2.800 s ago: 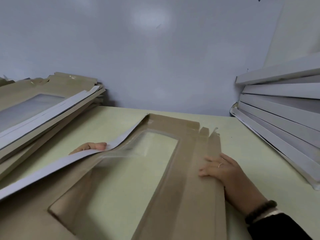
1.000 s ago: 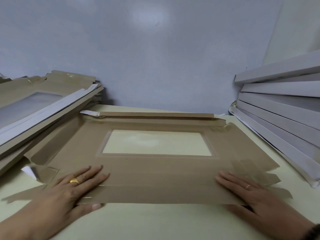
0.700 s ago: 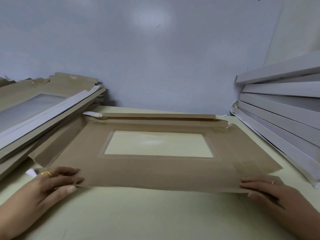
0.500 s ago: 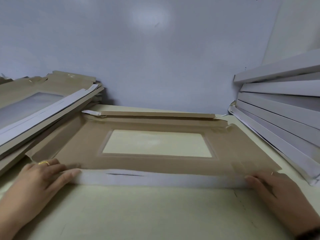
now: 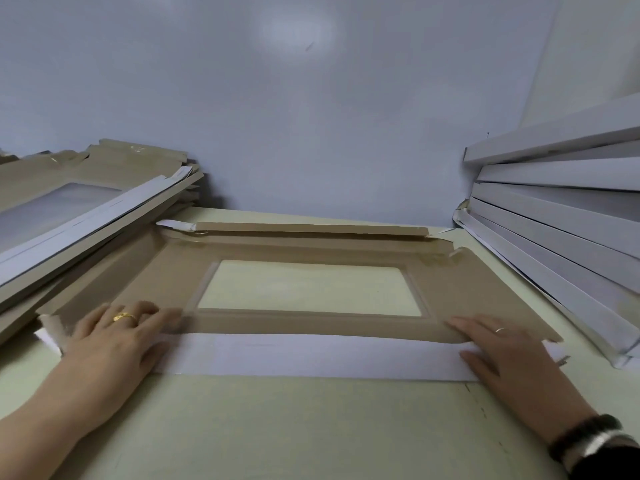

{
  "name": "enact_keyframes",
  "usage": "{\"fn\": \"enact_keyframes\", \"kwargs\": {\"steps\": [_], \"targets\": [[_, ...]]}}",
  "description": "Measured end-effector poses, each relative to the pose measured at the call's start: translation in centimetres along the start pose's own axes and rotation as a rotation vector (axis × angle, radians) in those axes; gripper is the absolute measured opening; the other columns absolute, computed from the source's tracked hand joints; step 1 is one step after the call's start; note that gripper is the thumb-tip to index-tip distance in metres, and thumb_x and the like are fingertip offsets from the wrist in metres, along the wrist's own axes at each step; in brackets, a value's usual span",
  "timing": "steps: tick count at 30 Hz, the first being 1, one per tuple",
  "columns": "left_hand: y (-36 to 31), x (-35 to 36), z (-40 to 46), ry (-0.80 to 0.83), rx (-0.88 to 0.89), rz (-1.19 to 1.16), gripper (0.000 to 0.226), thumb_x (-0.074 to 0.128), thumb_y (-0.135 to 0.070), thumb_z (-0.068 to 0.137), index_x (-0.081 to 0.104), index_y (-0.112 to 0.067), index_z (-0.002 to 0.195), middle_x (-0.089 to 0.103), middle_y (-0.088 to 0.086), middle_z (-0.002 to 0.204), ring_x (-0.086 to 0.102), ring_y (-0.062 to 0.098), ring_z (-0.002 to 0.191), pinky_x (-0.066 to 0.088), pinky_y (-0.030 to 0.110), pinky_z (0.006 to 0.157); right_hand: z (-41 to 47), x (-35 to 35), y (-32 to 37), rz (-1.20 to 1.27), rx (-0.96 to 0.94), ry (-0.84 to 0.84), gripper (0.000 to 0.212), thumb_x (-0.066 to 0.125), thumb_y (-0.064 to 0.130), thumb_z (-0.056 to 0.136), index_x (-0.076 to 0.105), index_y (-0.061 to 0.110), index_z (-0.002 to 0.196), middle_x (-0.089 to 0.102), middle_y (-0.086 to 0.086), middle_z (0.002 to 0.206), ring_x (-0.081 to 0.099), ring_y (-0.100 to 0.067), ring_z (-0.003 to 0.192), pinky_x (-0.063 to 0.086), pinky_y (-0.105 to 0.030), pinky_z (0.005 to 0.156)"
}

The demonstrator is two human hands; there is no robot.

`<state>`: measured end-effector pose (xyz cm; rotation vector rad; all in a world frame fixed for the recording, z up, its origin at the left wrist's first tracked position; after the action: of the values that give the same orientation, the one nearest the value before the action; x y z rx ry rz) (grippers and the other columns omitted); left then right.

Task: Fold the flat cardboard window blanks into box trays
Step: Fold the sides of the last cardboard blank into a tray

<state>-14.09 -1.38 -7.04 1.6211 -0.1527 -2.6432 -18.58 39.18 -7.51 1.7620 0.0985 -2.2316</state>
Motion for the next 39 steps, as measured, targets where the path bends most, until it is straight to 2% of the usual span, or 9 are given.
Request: {"fn": "enact_keyframes", "kwargs": {"steps": [3, 5, 8, 11, 17, 24, 29, 32, 39], "targets": [[-4.6, -0.6, 0.7, 0.067, 0.141, -0.280, 0.066, 0.047, 0.014, 0.061, 0.066, -0.024, 0.112, 0.062, 0.005, 0.118, 0.063, 0.030, 0.099, 0.048, 0.044, 0.077, 0.2, -0.2, 4.4, 0.064, -0.175, -0.052, 0.059, 0.046, -0.014, 0.065, 0.066, 0.013, 0.113, 0.064, -0.003, 0.118, 0.062, -0.025, 0.105, 0.048, -0.041, 0.091], [-8.0, -0.8, 0.8, 0.105, 0.223, -0.486, 0.054, 0.040, -0.002, 0.076, 0.064, -0.026, 0.117, 0.053, -0.004, 0.131, 0.054, 0.019, 0.117, 0.043, 0.039, 0.095, 0.2, 0.7, 8.2, 0.108, -0.316, -0.023, 0.054, 0.047, -0.007, 0.069, 0.065, 0.015, 0.116, 0.062, -0.001, 0.122, 0.061, -0.021, 0.109, 0.048, -0.041, 0.092], [-12.4, 0.7, 0.5, 0.187, 0.340, -0.544, 0.046, 0.021, -0.054, 0.094, 0.041, -0.041, 0.134, 0.022, -0.030, 0.141, 0.025, -0.006, 0.132, 0.014, 0.013, 0.107, 0.4, 2.9, 11.6, 0.215, -0.423, 0.067, 0.042, 0.037, 0.027, 0.098, 0.035, 0.035, 0.139, 0.027, 0.024, 0.145, 0.025, 0.005, 0.133, 0.015, -0.014, 0.108], [-12.6, 2.0, 0.6, 0.239, 0.313, -0.518, 0.044, 0.032, -0.051, 0.094, 0.029, -0.045, 0.138, 0.011, -0.035, 0.140, 0.014, -0.011, 0.133, 0.005, 0.006, 0.104, 0.9, 3.4, 11.6, 0.253, -0.408, 0.087, 0.045, 0.039, 0.042, 0.095, 0.031, 0.039, 0.139, 0.020, 0.031, 0.143, 0.017, 0.009, 0.132, 0.007, -0.007, 0.106], [-7.2, 1.9, 0.3, 0.256, 0.213, -0.688, 0.036, 0.057, -0.041, 0.086, 0.046, -0.049, 0.119, 0.033, -0.032, 0.133, 0.028, -0.022, 0.120, 0.019, -0.001, 0.097, 0.4, 1.9, 6.3, 0.338, -0.297, 0.106, 0.039, 0.061, 0.037, 0.085, 0.050, 0.042, 0.122, 0.033, 0.039, 0.124, 0.032, 0.018, 0.120, 0.014, 0.002, 0.097], [-0.8, 2.2, -0.3, 0.221, 0.157, -0.645, 0.036, 0.052, -0.075, 0.067, 0.049, -0.072, 0.103, 0.042, -0.045, 0.123, 0.040, -0.022, 0.112, 0.026, -0.003, 0.091, -0.8, 0.7, -0.1, 0.419, -0.108, 0.071, 0.033, 0.072, 0.029, 0.076, 0.059, 0.049, 0.100, 0.041, 0.056, 0.106, 0.033, 0.030, 0.108, 0.021, 0.008, 0.087], [2.9, 1.9, -0.6, 0.187, 0.025, -0.623, 0.035, 0.039, -0.084, 0.069, 0.060, -0.065, 0.090, 0.055, -0.036, 0.109, 0.054, -0.018, 0.092, 0.037, -0.003, 0.075, -1.1, -1.3, -1.6, 0.373, -0.044, -0.088, 0.008, 0.066, 0.031, 0.074, 0.073, 0.034, 0.077, 0.063, 0.022, 0.089, 0.051, 0.009, 0.094, 0.036, -0.004, 0.078], [3.3, 1.4, -0.1, 0.150, 0.002, -0.558, 0.027, 0.035, -0.076, 0.080, 0.058, -0.065, 0.088, 0.055, -0.030, 0.098, 0.054, -0.016, 0.080, 0.038, 0.001, 0.065, -0.9, -1.6, -1.7, 0.291, -0.022, -0.115, 0.024, 0.060, 0.031, 0.080, 0.063, 0.018, 0.060, 0.055, 0.006, 0.066, 0.050, -0.009, 0.074, 0.040, -0.022, 0.067], [6.2, 1.2, 0.4, 0.050, -0.174, -0.385, 0.044, 0.031, -0.085, 0.071, 0.052, -0.046, 0.067, 0.052, -0.015, 0.064, 0.050, 0.007, 0.047, 0.035, 0.028, 0.045, -0.4, -1.9, -2.8, 0.222, 0.116, -0.151, 0.035, 0.064, 0.029, 0.082, 0.047, 0.017, 0.054, 0.048, 0.000, 0.052, 0.048, -0.021, 0.058, 0.036, -0.032, 0.059]]}}
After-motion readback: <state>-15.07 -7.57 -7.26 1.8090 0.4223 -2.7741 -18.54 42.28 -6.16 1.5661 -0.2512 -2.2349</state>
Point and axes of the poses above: each hand's wrist, its own z-axis towards the middle knuckle, its own x-axis out of the palm, y = z × x, the point moved 9 cm from there along z, towards the middle knuckle
